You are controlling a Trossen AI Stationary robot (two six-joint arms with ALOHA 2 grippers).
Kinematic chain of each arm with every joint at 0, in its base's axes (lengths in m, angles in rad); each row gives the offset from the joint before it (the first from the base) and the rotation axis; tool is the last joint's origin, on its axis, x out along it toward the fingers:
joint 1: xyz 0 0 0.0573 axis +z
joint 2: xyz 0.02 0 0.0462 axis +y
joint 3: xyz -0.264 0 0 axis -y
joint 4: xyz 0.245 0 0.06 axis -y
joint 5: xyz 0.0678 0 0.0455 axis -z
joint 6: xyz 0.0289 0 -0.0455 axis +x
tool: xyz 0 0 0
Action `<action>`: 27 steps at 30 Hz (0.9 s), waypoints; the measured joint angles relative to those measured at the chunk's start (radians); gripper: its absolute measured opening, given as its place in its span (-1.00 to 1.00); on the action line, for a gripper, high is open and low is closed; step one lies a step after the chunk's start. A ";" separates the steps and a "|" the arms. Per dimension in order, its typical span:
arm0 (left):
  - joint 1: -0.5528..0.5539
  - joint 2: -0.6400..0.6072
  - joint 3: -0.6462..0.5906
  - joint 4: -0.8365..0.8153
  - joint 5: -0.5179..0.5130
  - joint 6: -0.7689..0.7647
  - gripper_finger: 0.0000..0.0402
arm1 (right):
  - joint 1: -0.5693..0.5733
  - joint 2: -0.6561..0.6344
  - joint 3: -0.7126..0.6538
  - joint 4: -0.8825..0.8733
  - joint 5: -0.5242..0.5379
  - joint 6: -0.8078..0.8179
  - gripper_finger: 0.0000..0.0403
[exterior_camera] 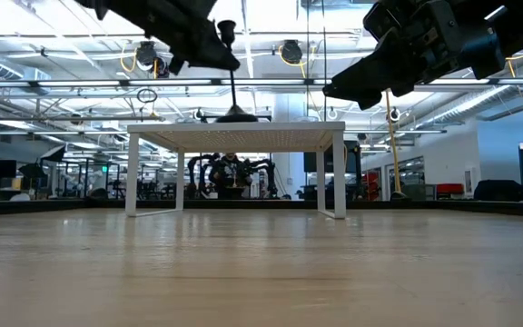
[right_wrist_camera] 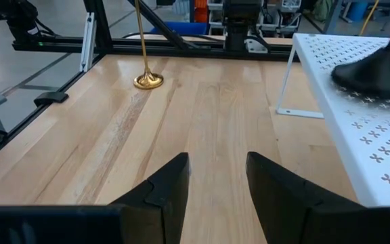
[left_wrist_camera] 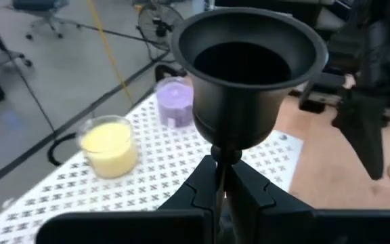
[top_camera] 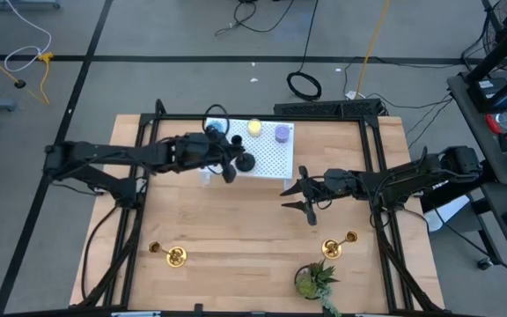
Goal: Pick & Place candle stick holders
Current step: Put the black candle holder on the shelf, then put the left gold candle holder on the shelf
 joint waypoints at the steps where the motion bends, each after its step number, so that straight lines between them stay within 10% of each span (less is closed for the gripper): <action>1: 0.005 0.009 0.000 0.005 0.014 0.000 -0.91 | 0.000 0.000 0.000 0.001 0.000 0.000 -0.28; 27: 0.051 0.036 -0.001 0.026 0.024 0.090 -0.50 | -0.001 0.000 0.000 0.000 0.000 -0.004 -0.28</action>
